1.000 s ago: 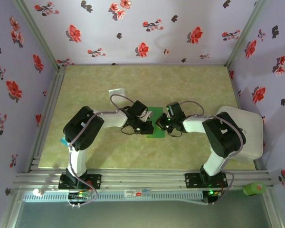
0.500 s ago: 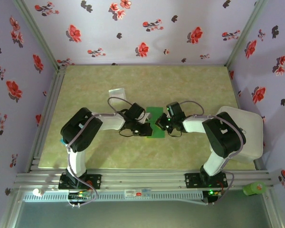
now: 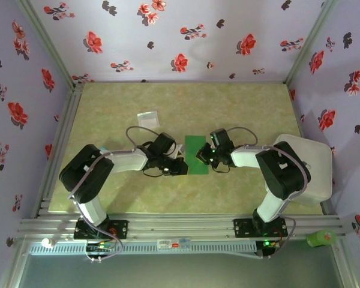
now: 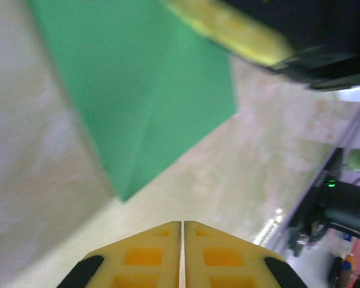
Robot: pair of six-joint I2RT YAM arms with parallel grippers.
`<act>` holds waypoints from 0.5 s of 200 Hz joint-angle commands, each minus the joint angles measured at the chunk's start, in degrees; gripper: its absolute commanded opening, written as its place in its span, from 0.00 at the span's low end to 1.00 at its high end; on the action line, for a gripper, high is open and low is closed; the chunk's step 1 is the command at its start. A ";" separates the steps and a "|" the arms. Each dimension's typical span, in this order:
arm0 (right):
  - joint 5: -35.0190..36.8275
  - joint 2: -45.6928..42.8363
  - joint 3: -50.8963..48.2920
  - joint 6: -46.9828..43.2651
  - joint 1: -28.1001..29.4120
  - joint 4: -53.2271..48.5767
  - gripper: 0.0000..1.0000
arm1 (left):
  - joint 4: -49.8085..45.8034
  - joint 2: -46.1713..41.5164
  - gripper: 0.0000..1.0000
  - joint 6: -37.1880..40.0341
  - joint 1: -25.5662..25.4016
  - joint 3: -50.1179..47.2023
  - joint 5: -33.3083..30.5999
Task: Fold a paper plane with a square sheet of paper (pick it up from the middle)
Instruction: Fold the triangle a second time at the center of the table.
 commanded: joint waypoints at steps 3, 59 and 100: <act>4.07 0.62 -0.73 -1.26 -0.43 -7.92 0.00 | 6.05 0.10 0.09 -4.16 2.39 1.92 2.74; 3.25 1.21 -0.83 -1.27 -0.43 -7.35 0.00 | 1.81 9.88 0.08 -2.56 2.78 10.35 3.79; 2.97 1.19 -0.76 -1.36 -0.52 -7.33 0.00 | 2.17 13.97 0.08 -3.04 2.69 11.73 4.46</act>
